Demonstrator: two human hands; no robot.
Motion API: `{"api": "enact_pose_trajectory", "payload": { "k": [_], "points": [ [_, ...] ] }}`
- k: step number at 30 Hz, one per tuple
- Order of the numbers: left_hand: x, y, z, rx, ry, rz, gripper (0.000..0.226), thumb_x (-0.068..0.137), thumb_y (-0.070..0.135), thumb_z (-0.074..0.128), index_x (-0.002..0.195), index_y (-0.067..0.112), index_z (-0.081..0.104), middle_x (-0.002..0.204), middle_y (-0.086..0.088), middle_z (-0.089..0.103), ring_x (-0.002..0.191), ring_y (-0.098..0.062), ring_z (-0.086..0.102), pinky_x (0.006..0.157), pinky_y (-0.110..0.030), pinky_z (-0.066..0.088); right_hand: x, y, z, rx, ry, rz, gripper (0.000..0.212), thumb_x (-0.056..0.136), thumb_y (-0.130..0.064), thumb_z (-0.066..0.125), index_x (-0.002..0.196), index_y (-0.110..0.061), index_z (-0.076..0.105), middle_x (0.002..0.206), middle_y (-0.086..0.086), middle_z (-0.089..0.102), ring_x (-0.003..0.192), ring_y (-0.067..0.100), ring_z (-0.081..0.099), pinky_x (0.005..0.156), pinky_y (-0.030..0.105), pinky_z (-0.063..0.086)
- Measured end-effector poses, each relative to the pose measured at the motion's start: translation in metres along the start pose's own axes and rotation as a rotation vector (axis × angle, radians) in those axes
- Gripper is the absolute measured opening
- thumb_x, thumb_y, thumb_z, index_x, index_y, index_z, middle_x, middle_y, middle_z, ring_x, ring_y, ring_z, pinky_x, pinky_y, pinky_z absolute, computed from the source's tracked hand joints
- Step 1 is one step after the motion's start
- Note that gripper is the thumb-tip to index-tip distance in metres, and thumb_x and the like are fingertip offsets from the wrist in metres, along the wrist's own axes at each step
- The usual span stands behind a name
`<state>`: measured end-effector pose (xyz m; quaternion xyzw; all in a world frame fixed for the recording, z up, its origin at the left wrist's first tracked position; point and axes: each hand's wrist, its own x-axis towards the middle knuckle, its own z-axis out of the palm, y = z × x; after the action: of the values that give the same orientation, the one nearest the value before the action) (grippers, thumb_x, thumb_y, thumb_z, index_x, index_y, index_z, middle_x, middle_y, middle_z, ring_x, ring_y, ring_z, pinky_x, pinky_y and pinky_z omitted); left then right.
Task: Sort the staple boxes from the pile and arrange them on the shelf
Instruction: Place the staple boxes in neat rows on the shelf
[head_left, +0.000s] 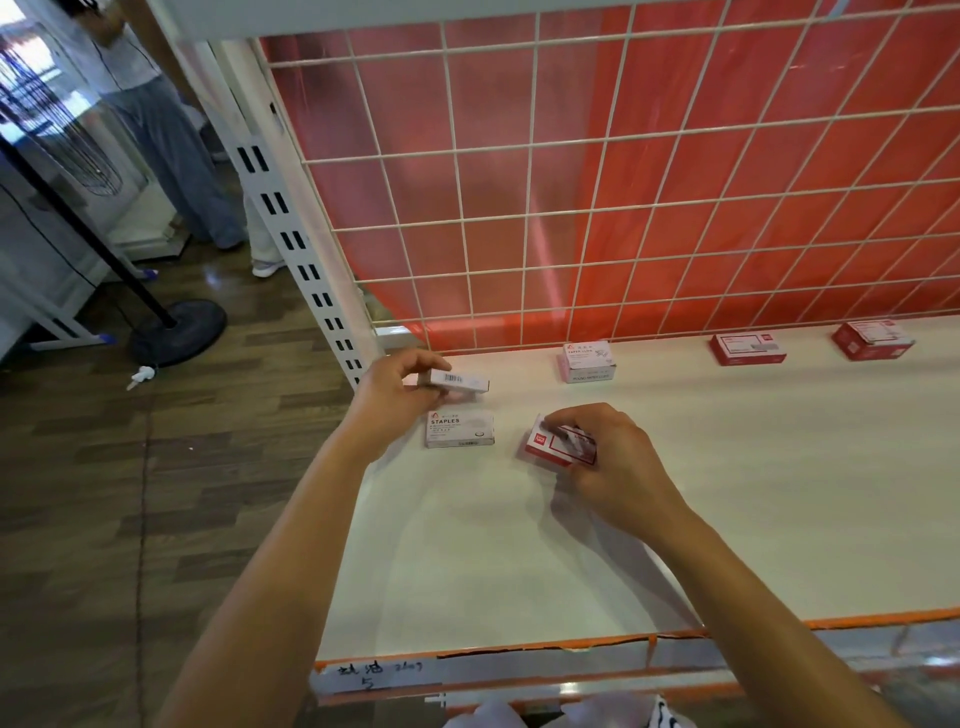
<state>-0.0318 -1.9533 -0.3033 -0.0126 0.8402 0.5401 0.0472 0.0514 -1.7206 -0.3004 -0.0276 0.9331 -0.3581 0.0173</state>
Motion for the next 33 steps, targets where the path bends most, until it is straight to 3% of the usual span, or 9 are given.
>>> {"api": "enact_pose_trajectory", "payload": {
  "k": [2,5,11,18,22,24,28,33],
  "points": [
    [0.000,-0.004,-0.001,-0.019,0.025,-0.019,0.020,0.080,0.002,0.072,0.093,0.018,0.068,0.097,0.003,0.067,0.097,-0.016,0.065,0.080,-0.032,0.058,-0.001,-0.001,0.001,-0.003,-0.003,-0.009,0.047,0.075,-0.001,0.067,0.116,-0.025,0.064,0.118,-0.005,0.059,0.106,0.012,0.049,0.084,0.013,0.032],
    [-0.001,-0.004,-0.003,-0.054,0.012,-0.071,0.023,0.077,0.014,0.078,0.096,0.022,0.067,0.102,0.006,0.065,0.091,-0.006,0.064,0.070,-0.023,0.057,-0.002,-0.003,0.000,-0.001,-0.009,-0.014,0.048,0.075,0.002,0.066,0.116,-0.024,0.064,0.116,-0.005,0.059,0.107,0.015,0.050,0.083,0.014,0.032],
    [-0.002,-0.010,-0.002,0.027,0.012,-0.065,0.032,0.082,0.014,0.073,0.111,0.027,0.065,0.110,0.006,0.066,0.100,-0.008,0.064,0.088,-0.032,0.055,-0.005,-0.003,0.001,0.002,-0.009,-0.018,0.049,0.074,0.004,0.063,0.115,-0.023,0.064,0.116,-0.003,0.059,0.107,0.016,0.050,0.081,0.015,0.032],
    [0.000,-0.011,0.000,0.102,-0.010,-0.059,0.044,0.086,0.014,0.068,0.127,0.027,0.057,0.115,0.006,0.063,0.101,-0.008,0.062,0.087,-0.030,0.055,-0.004,-0.004,0.001,0.001,-0.014,-0.019,0.050,0.072,0.004,0.063,0.116,-0.022,0.064,0.117,-0.001,0.059,0.107,0.018,0.050,0.082,0.016,0.033],
    [0.003,-0.010,0.002,0.186,-0.038,-0.008,0.046,0.090,0.010,0.061,0.133,0.025,0.054,0.121,0.013,0.058,0.103,-0.002,0.056,0.075,-0.007,0.045,-0.004,-0.005,0.001,-0.002,-0.024,-0.017,0.050,0.073,0.003,0.062,0.117,-0.021,0.063,0.118,-0.001,0.059,0.108,0.018,0.050,0.083,0.016,0.033],
    [0.003,-0.009,0.004,0.221,-0.048,0.018,0.046,0.091,0.008,0.059,0.134,0.024,0.053,0.118,0.013,0.056,0.104,-0.002,0.053,0.071,-0.003,0.040,-0.004,-0.006,0.001,-0.002,-0.021,-0.016,0.050,0.073,0.003,0.062,0.117,-0.022,0.063,0.118,-0.001,0.059,0.108,0.018,0.050,0.083,0.016,0.034],
    [0.005,-0.012,0.003,0.277,-0.051,0.042,0.046,0.090,0.014,0.063,0.132,0.029,0.053,0.119,0.008,0.058,0.106,-0.007,0.053,0.086,-0.018,0.044,-0.002,-0.006,0.001,-0.008,-0.029,-0.011,0.049,0.074,0.002,0.063,0.117,-0.022,0.063,0.119,-0.001,0.059,0.108,0.017,0.049,0.085,0.017,0.035],
    [0.005,-0.013,0.000,0.291,-0.053,0.030,0.047,0.090,0.015,0.063,0.134,0.029,0.051,0.112,0.010,0.058,0.096,-0.003,0.054,0.064,-0.005,0.039,0.000,-0.007,0.002,-0.015,-0.035,-0.001,0.050,0.073,0.001,0.066,0.117,-0.023,0.063,0.119,-0.003,0.059,0.108,0.017,0.050,0.084,0.016,0.035]
  ]
}}
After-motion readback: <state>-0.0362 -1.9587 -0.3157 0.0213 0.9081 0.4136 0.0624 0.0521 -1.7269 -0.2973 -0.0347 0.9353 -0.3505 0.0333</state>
